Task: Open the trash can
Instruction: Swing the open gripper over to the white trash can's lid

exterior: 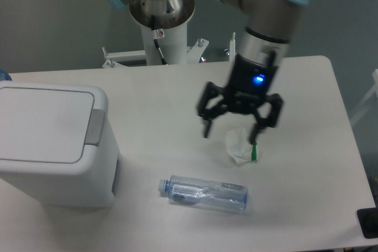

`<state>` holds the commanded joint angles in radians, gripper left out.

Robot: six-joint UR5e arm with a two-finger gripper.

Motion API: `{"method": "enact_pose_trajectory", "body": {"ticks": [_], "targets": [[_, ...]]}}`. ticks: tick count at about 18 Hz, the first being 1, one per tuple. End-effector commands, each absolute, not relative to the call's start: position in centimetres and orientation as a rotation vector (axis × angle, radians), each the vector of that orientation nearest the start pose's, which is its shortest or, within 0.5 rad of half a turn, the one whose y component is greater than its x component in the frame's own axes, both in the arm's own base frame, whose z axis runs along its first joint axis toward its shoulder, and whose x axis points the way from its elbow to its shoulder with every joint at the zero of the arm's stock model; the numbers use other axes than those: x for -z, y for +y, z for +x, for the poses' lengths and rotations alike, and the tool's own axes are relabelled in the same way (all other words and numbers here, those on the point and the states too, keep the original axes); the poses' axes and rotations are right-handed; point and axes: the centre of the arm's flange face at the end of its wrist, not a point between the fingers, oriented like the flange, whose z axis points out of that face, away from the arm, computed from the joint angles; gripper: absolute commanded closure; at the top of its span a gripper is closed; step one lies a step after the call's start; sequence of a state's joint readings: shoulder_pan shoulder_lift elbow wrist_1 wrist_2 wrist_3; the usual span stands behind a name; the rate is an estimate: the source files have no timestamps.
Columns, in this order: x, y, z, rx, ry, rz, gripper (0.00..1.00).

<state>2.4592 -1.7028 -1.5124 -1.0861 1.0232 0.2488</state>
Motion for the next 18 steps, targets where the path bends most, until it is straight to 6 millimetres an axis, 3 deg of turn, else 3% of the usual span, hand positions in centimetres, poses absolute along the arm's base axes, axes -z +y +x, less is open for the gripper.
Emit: {"method": "enact_pose_trajectory", "body": {"ticks": [5,11,13,18], "targets": [[-51.6,51.1,-30.3,0.329,-0.619,-2.421,0.00],[-51.5,51.5,-29.8,0.293,-0.575,-2.391,0.00],[-51.1,52.2,-28.3,0.308,-0.549,-2.403,0.00],[-49.1,53.0,-26.9,0.347,-0.537,-2.436,0.00]]}}
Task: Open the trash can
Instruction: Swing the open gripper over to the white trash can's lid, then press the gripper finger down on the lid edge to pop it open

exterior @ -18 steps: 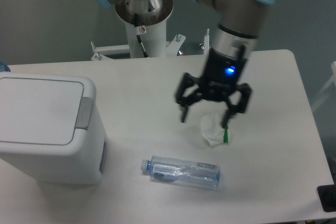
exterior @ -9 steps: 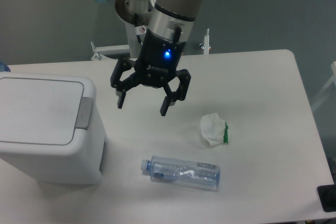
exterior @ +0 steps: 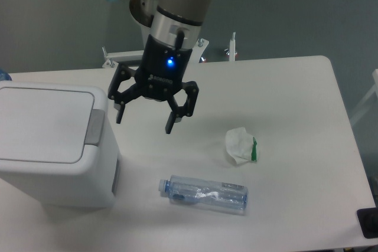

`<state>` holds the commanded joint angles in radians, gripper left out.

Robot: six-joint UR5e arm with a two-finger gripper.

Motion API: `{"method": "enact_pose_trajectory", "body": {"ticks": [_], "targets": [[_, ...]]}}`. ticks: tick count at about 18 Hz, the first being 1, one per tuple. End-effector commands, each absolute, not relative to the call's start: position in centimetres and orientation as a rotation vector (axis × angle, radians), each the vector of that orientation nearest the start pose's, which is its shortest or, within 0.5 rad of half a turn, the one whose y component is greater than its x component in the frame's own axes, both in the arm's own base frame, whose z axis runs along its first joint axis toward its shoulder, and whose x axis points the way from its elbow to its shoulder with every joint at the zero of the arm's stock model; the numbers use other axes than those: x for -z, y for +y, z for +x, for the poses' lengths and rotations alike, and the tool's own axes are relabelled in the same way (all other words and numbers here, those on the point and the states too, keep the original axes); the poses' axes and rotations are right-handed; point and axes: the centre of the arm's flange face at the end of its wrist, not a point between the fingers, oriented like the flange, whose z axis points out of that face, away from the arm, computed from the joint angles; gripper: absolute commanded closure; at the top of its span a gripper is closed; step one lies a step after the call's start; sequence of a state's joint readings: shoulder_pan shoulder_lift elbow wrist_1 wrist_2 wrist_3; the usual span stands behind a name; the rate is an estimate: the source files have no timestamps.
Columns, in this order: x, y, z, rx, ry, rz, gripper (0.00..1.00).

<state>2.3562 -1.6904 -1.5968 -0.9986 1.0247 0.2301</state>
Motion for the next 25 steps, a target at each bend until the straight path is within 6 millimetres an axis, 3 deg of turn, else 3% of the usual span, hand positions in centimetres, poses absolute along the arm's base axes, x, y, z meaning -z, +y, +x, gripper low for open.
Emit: {"method": "enact_pose_trajectory", "body": {"ticks": [4,25], "targets": [[-48.4,53.2,-26.0,0.361,-0.529,-2.451,0.00],[-46.5,54.3,-25.9,0.385,-0.527,-2.476,0.00]]}}
